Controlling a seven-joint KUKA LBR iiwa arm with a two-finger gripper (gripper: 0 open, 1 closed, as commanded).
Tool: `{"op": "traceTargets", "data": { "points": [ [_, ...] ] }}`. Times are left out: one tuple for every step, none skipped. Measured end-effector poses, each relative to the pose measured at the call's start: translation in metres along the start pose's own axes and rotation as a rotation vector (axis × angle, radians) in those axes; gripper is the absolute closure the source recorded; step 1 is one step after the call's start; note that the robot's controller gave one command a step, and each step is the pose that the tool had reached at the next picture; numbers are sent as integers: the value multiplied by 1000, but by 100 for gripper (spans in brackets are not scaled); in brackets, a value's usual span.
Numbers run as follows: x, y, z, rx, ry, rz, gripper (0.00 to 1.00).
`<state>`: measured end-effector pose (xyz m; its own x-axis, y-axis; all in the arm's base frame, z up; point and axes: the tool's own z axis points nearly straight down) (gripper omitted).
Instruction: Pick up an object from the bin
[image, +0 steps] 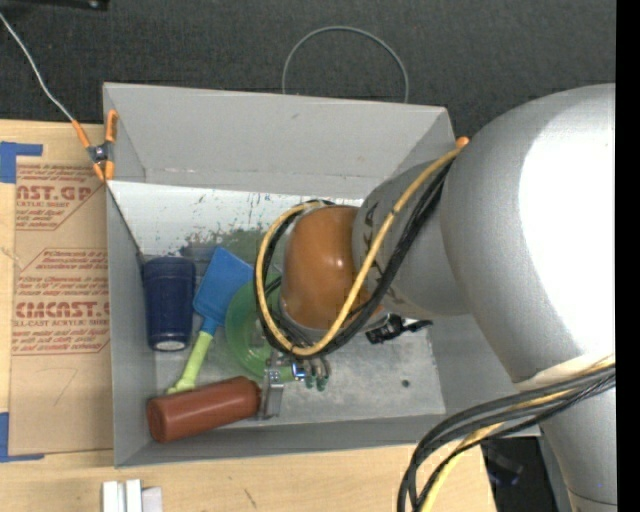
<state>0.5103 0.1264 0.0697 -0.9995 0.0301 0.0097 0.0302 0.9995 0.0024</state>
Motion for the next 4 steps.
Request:
{"op": "traceTargets", "data": {
  "points": [
    [-24, 35, -65, 2, -12, -158, 0],
    [4, 31, -31, -1, 1, 406, 0],
    [-41, 52, -13, 8, -10, -302, 0],
    [-34, 89, -6, 3, -10, 5, 100]
  ]
}}
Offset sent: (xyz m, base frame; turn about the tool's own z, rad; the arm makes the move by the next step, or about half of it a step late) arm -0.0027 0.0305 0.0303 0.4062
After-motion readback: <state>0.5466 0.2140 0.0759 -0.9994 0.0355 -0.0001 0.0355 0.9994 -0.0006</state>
